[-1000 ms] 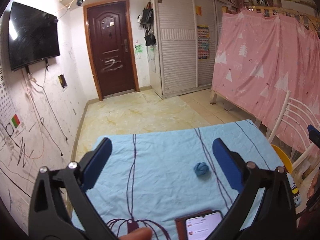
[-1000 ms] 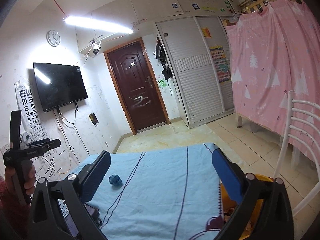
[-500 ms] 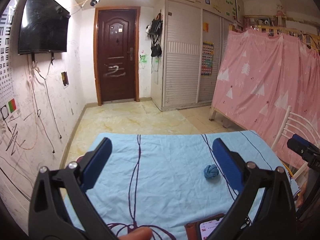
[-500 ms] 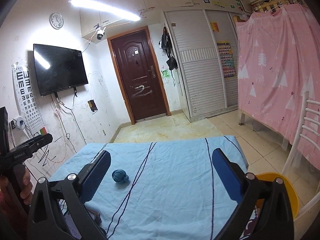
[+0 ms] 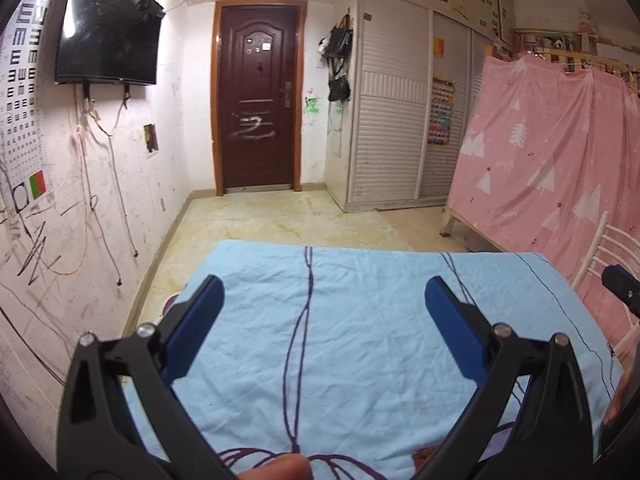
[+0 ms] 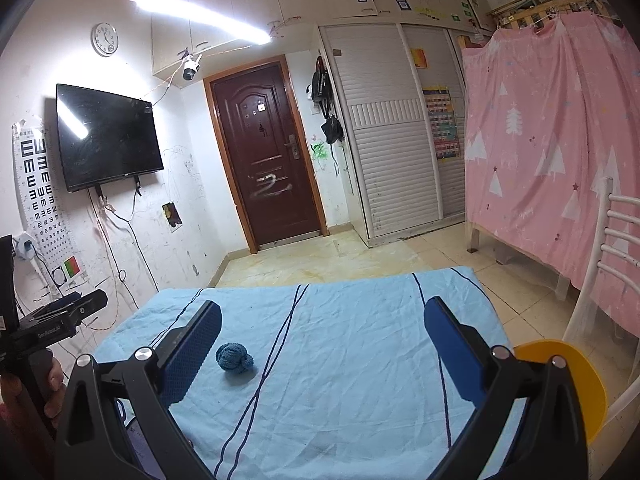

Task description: Collect trash

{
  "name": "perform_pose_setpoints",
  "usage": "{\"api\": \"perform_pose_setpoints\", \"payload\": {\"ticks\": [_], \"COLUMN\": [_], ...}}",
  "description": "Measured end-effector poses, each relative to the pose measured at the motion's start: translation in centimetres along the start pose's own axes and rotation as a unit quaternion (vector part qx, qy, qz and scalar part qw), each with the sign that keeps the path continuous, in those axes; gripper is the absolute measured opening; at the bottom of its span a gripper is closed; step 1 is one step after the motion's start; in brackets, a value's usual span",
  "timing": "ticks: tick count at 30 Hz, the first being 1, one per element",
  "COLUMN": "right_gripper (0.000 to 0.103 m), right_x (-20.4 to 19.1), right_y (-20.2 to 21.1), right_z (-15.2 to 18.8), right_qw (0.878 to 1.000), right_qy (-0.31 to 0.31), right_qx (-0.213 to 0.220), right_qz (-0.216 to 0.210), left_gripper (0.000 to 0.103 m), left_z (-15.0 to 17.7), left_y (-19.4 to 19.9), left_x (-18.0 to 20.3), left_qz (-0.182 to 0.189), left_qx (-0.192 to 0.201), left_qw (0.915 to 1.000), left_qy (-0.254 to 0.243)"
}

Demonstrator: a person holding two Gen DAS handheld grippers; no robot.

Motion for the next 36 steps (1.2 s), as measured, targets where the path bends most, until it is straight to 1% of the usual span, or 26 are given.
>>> {"api": "perform_pose_setpoints", "payload": {"ticks": [4, 18, 36], "right_gripper": [0.094, 0.094, 0.094], "right_x": [-0.3, -1.1, -1.3], "right_y": [-0.2, -0.4, -0.6], "right_z": [0.2, 0.9, 1.0], "right_qw": [1.0, 1.0, 1.0], "right_qy": [0.004, 0.023, 0.02], "right_qx": [0.005, 0.011, 0.011], "right_qz": [0.004, 0.012, 0.011], "left_gripper": [0.097, 0.097, 0.097], "left_z": [0.2, 0.3, 0.9], "left_y": [-0.5, -1.4, -1.5], "left_x": [-0.5, -0.9, -1.3], "left_qz": [-0.01, -0.006, -0.003], "left_qx": [0.002, -0.009, -0.015], "left_qw": [0.9999, 0.9999, 0.9998], "left_qy": [0.006, 0.009, 0.008]}}
Point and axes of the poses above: each gripper's, at about its wrist camera, not at the fingertips, and y roughly against the way its jaws point, x to its right, z to its underside, the point moved 2 cm from there along -y, roughly the way its jaws point, and after that the axes turned 3 degrees about y, right-handed, at the moved point
